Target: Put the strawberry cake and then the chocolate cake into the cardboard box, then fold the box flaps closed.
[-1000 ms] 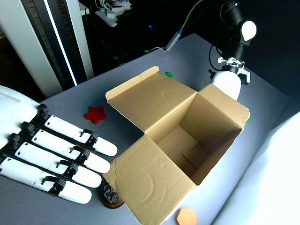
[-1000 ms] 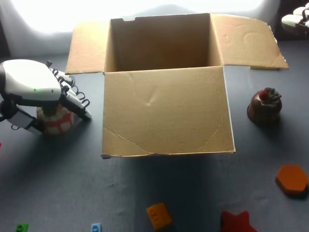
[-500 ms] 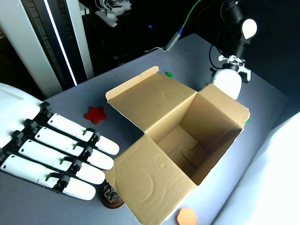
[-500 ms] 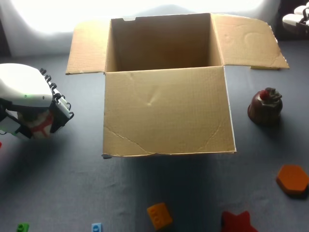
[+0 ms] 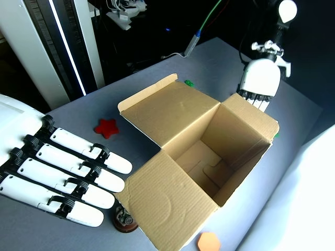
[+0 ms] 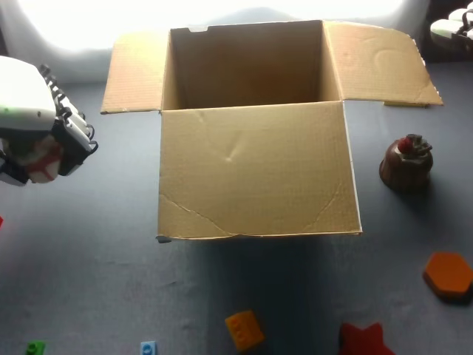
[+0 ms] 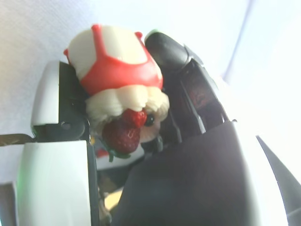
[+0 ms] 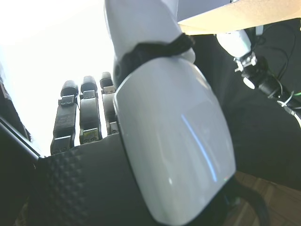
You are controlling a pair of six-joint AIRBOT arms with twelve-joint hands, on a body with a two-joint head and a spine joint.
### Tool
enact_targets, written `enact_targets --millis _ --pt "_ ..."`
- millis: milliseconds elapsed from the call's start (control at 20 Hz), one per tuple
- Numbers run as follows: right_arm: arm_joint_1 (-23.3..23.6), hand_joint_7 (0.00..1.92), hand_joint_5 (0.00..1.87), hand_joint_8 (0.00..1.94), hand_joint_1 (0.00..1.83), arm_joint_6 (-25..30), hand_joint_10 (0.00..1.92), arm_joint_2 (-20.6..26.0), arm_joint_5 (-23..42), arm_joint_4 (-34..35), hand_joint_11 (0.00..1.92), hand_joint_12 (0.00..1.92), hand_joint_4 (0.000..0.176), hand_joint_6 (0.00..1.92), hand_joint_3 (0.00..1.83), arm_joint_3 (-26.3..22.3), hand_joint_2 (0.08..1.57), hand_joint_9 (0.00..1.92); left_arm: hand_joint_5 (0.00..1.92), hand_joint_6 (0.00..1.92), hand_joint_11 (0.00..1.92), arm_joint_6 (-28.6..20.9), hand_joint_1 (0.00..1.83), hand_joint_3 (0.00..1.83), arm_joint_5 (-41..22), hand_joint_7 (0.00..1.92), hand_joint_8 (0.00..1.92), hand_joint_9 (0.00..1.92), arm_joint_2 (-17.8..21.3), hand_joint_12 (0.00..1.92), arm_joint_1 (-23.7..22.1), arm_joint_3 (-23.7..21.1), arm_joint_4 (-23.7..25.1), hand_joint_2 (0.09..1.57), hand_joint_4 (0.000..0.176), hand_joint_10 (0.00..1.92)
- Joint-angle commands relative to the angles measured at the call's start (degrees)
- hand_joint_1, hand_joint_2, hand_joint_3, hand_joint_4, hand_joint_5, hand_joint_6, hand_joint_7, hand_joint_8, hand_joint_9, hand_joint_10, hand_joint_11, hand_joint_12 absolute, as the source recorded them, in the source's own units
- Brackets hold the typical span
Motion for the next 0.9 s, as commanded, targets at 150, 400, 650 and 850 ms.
enact_targets --millis 150,400,650,850 --pt "0.8 0.01 0.01 0.0 1.2 -0.3 0.0 0.7 6.7 0.0 0.0 0.0 0.017 0.0 0.0 0.1 1.04 0.0 0.77 1.13 0.67 -2.4 1.34 0.0 -1.9 0.69 1.44 0.77 3.2 1.6 -5.8 -1.9 1.7 1.22 0.0 1.54" --pt "0.8 0.02 0.03 0.0 1.19 -0.3 0.0 0.7 6.7 0.0 0.0 0.0 0.001 0.01 0.0 0.1 1.04 0.0 0.74 1.22 0.66 -5.9 1.34 0.0 -4.0 0.72 1.42 0.78 4.6 1.6 -14.5 -2.7 10.3 1.22 0.0 1.51" --pt "0.8 0.01 0.0 0.0 1.16 -0.4 0.0 0.7 6.7 0.0 0.0 0.0 0.005 0.0 0.01 0.1 1.06 0.0 0.78 1.11 0.68 -8.2 1.34 0.0 -6.7 0.74 1.39 0.82 3.3 1.63 -22.9 -1.1 17.0 1.2 0.0 1.52" --pt "0.8 0.01 0.0 0.0 1.14 -0.4 0.0 0.7 6.7 0.0 0.0 0.0 0.005 0.0 0.01 0.1 1.07 0.0 0.73 1.18 0.64 -9.4 1.34 0.0 -8.4 0.67 1.52 0.74 1.5 1.65 -27.1 -0.1 20.0 1.24 0.0 1.57"
